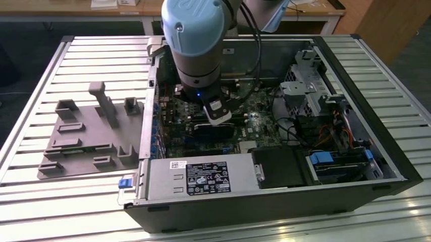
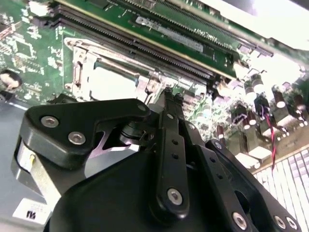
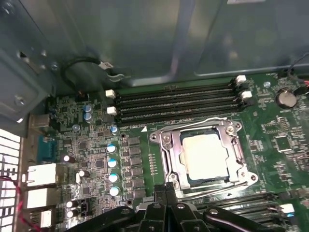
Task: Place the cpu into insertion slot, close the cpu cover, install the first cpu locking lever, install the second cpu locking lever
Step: 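Install the second cpu locking lever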
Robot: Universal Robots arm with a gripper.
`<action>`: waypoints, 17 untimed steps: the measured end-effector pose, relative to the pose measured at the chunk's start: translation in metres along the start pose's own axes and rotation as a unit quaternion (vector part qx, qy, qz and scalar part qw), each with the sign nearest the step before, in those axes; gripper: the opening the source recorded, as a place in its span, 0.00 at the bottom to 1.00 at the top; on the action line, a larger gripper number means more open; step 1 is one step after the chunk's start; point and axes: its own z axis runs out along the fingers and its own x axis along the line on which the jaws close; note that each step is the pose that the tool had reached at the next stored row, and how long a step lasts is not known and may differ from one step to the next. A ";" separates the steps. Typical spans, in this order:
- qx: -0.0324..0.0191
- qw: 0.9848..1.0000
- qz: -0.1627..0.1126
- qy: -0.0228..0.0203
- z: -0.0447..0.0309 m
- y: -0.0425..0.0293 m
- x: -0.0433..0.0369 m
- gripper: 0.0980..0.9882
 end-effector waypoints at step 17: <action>0.036 0.999 0.015 -0.012 -0.0076 0.0081 -0.0036 0.00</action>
